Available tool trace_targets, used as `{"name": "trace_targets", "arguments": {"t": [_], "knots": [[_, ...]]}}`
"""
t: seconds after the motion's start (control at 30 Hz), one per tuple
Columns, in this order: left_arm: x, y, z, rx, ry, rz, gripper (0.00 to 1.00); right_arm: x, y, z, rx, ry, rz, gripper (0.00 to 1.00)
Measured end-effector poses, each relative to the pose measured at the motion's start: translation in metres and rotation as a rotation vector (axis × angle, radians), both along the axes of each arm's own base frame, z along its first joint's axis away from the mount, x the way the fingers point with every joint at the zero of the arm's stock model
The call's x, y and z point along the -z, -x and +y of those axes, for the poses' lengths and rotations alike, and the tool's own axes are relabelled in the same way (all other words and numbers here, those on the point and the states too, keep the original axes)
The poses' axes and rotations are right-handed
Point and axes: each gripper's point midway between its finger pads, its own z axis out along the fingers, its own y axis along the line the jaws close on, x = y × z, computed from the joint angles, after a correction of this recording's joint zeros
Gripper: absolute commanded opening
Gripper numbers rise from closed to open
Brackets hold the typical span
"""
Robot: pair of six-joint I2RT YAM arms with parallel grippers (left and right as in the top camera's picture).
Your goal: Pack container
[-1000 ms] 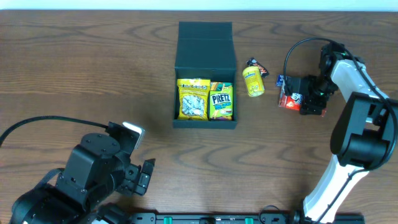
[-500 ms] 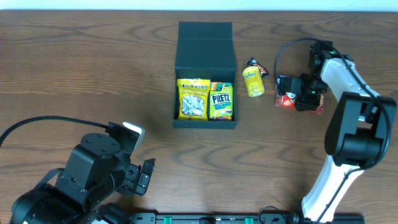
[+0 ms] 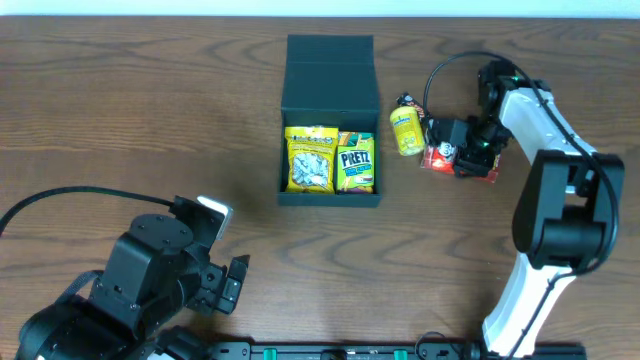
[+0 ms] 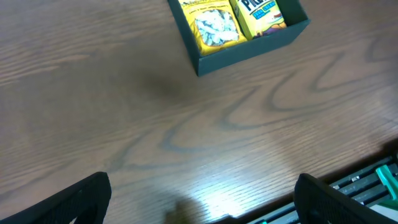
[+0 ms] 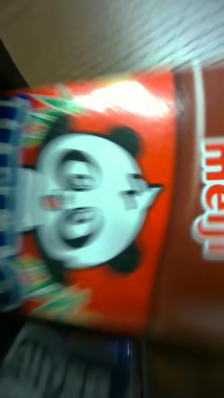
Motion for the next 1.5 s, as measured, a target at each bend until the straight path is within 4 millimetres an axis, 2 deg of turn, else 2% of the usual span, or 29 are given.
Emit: {"name": "trace_targets", "arguments": {"t": [0.13, 0.23, 0.3, 0.37, 0.47, 0.77, 0.8, 0.93, 1.17, 1.33, 1.5], "knots": [[0.000, 0.000, 0.000, 0.000, 0.000, 0.000, 0.95, -0.048, -0.018, 0.009, 0.040, -0.036, -0.133, 0.72], [0.000, 0.000, 0.000, 0.000, 0.000, 0.000, 0.95, -0.096, -0.025, 0.019, 0.057, -0.072, -0.253, 0.67], [0.000, 0.000, 0.000, 0.000, 0.000, 0.000, 0.95, -0.120, -0.025, 0.028, 0.058, -0.095, -0.309, 0.64], [0.000, 0.000, 0.000, 0.000, 0.000, 0.000, 0.95, -0.137, -0.022, 0.037, 0.060, -0.116, -0.344, 0.61], [0.000, 0.000, 0.000, 0.000, 0.000, 0.000, 0.95, -0.152, -0.017, 0.052, 0.055, -0.145, -0.367, 0.62], [0.000, 0.000, 0.000, 0.000, 0.000, 0.000, 0.95, -0.151, -0.016, 0.057, 0.117, -0.168, -0.354, 0.68], [0.000, 0.000, 0.000, 0.000, 0.000, 0.000, 0.95, -0.151, -0.017, 0.057, 0.126, -0.170, -0.353, 0.72], [0.000, 0.000, 0.000, 0.000, 0.000, 0.000, 0.95, -0.151, -0.016, 0.057, 0.154, -0.174, -0.348, 1.00], [0.000, 0.000, 0.000, 0.000, 0.000, 0.000, 0.95, -0.148, -0.018, 0.044, 0.186, -0.167, -0.343, 0.99], [0.000, 0.000, 0.000, 0.000, 0.000, 0.000, 0.95, -0.122, -0.023, 0.018, 0.251, -0.150, -0.287, 0.99], [0.000, 0.000, 0.000, 0.000, 0.000, 0.000, 0.95, -0.080, -0.023, 0.000, 0.301, -0.138, -0.187, 0.99]]}}
